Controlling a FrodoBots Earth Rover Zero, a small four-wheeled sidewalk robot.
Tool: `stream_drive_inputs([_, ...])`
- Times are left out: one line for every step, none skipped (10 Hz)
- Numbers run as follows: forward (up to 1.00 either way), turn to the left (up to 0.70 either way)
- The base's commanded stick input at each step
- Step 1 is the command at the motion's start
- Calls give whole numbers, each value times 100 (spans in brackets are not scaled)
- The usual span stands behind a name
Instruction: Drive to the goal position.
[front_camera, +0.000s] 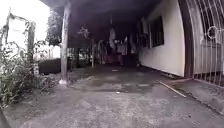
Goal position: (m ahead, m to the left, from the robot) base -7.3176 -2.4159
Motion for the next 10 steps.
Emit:
stream_drive_inputs([70, 27])
stream_drive_inputs([70, 27])
stream_drive_inputs([70, 27])
stream_drive_inputs([70, 27])
stream_drive_inputs([70, 27])
stream_drive_inputs([70, 27])
stream_drive_inputs([70, 27])
stream_drive_inputs([70, 27])
stream_drive_inputs([70, 27])
stream_drive_inputs([70, 27])
